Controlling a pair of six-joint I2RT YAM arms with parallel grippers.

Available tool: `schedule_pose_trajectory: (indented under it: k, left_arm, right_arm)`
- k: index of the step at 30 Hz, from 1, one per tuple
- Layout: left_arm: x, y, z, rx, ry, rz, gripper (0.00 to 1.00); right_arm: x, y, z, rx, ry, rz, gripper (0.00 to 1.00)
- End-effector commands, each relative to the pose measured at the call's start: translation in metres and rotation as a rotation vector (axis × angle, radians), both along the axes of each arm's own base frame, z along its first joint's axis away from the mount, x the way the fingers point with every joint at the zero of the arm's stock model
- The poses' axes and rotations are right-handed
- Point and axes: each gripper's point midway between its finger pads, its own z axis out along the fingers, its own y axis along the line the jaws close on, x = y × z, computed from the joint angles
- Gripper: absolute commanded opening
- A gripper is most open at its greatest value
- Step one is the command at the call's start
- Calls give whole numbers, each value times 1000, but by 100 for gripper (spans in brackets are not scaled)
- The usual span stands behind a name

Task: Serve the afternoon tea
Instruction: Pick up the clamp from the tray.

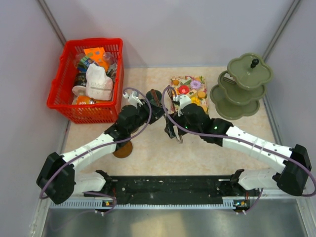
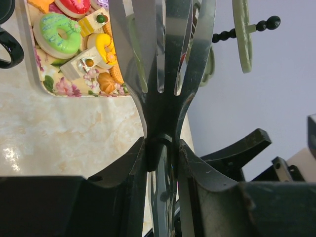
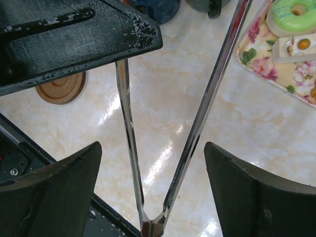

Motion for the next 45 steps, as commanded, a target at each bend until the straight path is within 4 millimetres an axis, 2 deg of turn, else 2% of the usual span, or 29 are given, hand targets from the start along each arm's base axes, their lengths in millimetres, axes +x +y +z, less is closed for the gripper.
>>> schedule_pose_trajectory:
  k: [1,5,8,19,23,31,37,45]
  left_arm:
    - [-4,-2,35,-95,-79,-17,17]
    - [-5,-5,36,-109,-76,-30,17]
    - [-6,-5,37,-114,-76,-34,17]
    - [-3,-9,28,-92,-44,-37,17]
    - [0,-8,22,-58,-20,-30,17]
    - [1,-9,17,-38,8,-27,25]
    - [0,-13,22,-60,11,-45,28]
    - [-3,-12,20,-73,30,-45,48]
  right_arm:
    - [5,22,9,47,-27,39,82]
    - [10,29,2,35,-17,38,75]
    - [11,32,4,48,-21,40,71]
    - [13,28,9,38,-31,22,67]
    - [13,27,8,28,-30,24,61]
    - [11,27,3,9,-20,31,47]
    - [10,28,-4,-8,-5,35,43]
    - [10,26,-2,1,-8,28,31]
